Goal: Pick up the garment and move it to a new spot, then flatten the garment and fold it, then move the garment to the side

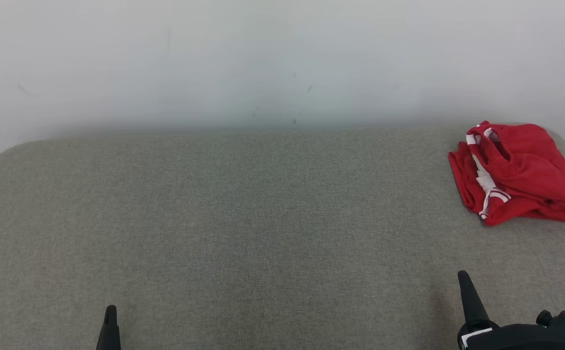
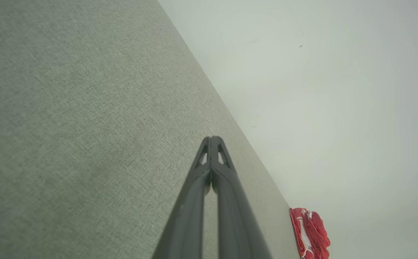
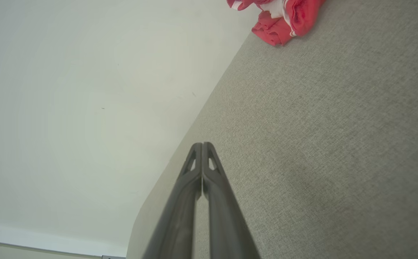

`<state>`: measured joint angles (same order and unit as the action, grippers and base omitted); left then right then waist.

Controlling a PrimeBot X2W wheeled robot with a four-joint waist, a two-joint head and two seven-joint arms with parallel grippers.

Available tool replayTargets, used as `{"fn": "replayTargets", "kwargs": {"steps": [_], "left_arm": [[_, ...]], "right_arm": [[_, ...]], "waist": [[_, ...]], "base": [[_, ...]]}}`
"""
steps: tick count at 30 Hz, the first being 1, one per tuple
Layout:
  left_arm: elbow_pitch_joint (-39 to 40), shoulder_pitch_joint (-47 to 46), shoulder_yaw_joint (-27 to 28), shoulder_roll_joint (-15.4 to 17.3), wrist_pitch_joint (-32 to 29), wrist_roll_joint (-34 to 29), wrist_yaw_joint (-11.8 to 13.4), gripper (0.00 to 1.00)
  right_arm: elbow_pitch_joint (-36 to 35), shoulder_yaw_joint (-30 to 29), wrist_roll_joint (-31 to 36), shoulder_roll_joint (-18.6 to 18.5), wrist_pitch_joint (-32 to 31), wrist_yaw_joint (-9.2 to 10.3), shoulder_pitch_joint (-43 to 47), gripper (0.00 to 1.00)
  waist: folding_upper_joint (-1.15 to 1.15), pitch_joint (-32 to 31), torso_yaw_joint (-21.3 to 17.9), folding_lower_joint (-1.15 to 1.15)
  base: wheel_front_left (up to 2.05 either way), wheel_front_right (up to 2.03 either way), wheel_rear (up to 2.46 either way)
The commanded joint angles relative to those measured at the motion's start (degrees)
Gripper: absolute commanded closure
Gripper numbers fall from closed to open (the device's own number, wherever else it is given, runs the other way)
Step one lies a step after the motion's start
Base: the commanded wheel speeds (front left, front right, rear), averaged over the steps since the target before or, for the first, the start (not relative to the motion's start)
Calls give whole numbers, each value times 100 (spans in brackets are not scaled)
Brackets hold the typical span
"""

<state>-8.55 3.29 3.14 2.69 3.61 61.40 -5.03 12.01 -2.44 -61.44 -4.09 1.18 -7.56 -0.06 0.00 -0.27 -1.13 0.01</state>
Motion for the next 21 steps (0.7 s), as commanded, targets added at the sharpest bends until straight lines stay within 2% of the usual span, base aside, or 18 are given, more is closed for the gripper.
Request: {"fn": "replayTargets", "kwargs": {"steps": [1, 21], "left_arm": [[78, -113, 30, 21, -31, 196, -20, 100], [127, -155, 96, 24, -280, 1313, -107, 100]], "right_arm": [[-67, -25, -173, -39, -39, 6, -114, 100], [-65, -134, -1342, -24, -388, 9, -217, 100]], "waist": [[0, 1, 3, -1], [0, 15, 38, -1]], "base": [[0, 0, 0], [0, 0, 0]]}}
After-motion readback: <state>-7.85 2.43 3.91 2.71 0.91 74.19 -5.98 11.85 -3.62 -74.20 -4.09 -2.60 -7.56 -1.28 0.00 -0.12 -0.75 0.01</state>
